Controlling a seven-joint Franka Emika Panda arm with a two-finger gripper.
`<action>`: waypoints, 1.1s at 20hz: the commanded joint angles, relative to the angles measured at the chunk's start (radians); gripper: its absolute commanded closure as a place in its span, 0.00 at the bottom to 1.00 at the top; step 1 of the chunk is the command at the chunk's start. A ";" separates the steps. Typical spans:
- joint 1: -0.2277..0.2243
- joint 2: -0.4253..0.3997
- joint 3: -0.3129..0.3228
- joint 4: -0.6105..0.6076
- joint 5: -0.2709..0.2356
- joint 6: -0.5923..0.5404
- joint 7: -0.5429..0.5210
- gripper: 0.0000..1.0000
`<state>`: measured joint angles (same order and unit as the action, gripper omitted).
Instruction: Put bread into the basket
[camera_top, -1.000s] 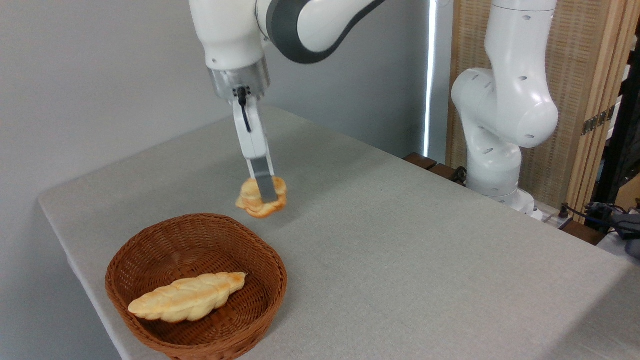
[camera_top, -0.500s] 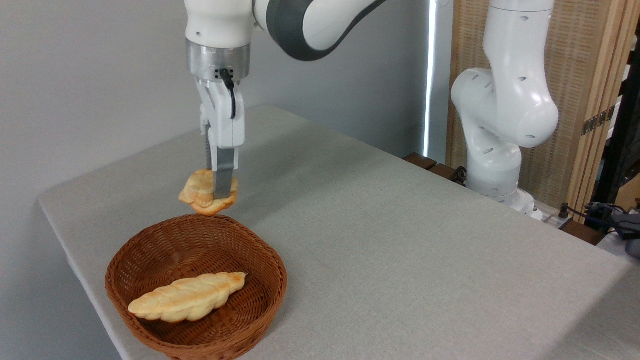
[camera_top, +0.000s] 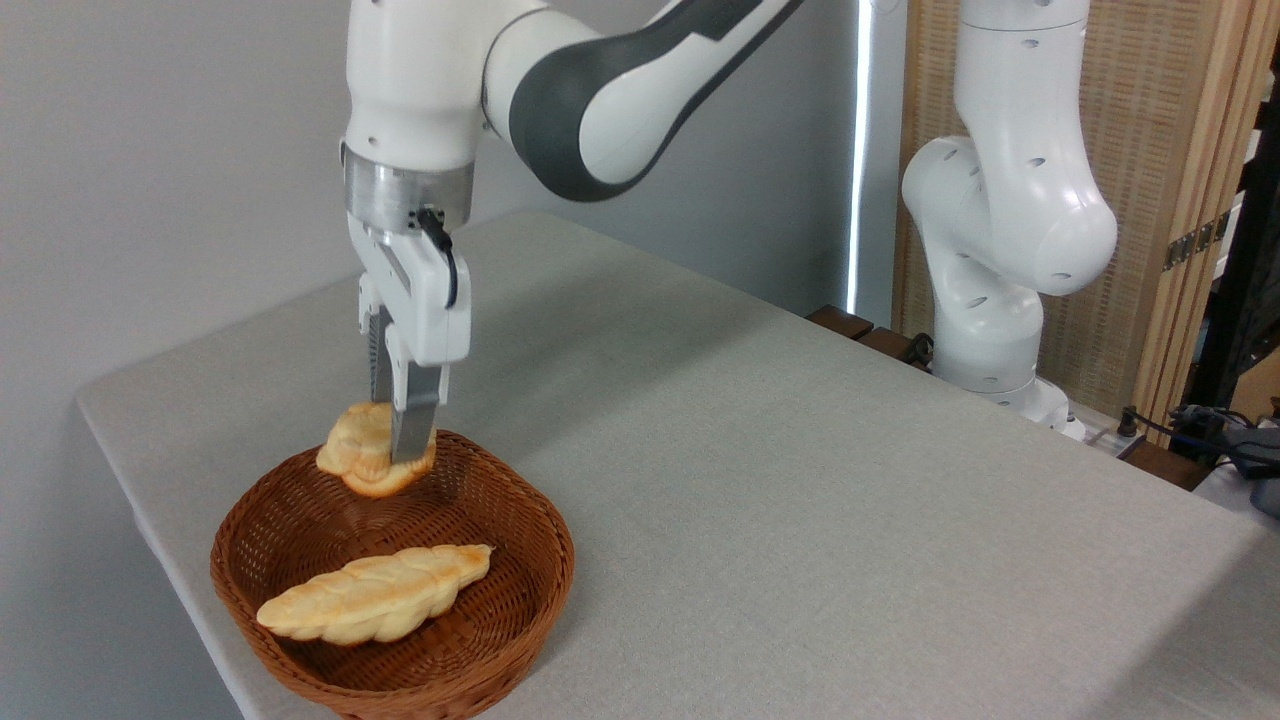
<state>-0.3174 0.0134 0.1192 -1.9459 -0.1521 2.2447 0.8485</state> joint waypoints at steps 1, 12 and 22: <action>-0.003 0.014 0.020 0.013 -0.020 0.007 -0.011 0.00; -0.005 0.023 0.019 0.013 -0.020 -0.004 -0.013 0.00; -0.006 -0.026 0.049 0.013 -0.007 -0.108 -0.095 0.00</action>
<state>-0.3163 0.0231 0.1353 -1.9378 -0.1523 2.2266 0.7693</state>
